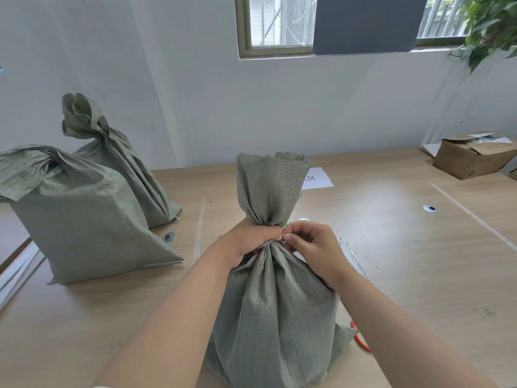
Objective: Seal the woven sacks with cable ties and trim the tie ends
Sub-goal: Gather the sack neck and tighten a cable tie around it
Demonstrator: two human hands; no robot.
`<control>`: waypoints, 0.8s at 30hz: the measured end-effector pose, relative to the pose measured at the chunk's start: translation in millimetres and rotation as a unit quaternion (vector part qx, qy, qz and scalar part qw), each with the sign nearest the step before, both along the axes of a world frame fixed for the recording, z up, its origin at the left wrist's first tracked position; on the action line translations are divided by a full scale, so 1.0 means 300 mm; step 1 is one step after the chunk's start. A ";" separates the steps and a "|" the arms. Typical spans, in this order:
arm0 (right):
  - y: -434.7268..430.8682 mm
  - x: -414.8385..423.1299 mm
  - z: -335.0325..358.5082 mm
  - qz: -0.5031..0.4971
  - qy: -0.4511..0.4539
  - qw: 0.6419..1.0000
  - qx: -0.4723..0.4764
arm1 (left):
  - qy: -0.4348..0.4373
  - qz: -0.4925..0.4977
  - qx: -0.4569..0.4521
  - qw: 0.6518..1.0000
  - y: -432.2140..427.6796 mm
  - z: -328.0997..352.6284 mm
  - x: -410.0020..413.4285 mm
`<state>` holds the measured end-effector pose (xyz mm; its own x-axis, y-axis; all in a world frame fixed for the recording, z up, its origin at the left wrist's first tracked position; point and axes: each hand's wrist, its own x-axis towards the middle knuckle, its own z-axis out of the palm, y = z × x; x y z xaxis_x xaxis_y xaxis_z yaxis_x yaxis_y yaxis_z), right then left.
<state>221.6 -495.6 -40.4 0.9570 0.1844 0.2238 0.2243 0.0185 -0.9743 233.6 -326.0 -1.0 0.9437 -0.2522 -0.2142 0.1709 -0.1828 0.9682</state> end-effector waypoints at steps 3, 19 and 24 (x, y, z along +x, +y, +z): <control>-0.001 0.001 0.000 0.001 0.000 1.000 -0.003 | 0.003 0.003 0.003 1.000 0.001 0.000 -0.001; 0.006 -0.011 -0.001 0.006 0.006 1.000 0.011 | 0.007 0.004 -0.006 1.000 0.005 -0.009 -0.010; 0.006 -0.019 -0.001 0.027 0.046 0.997 0.057 | 0.012 0.013 -0.024 1.000 0.004 -0.009 -0.017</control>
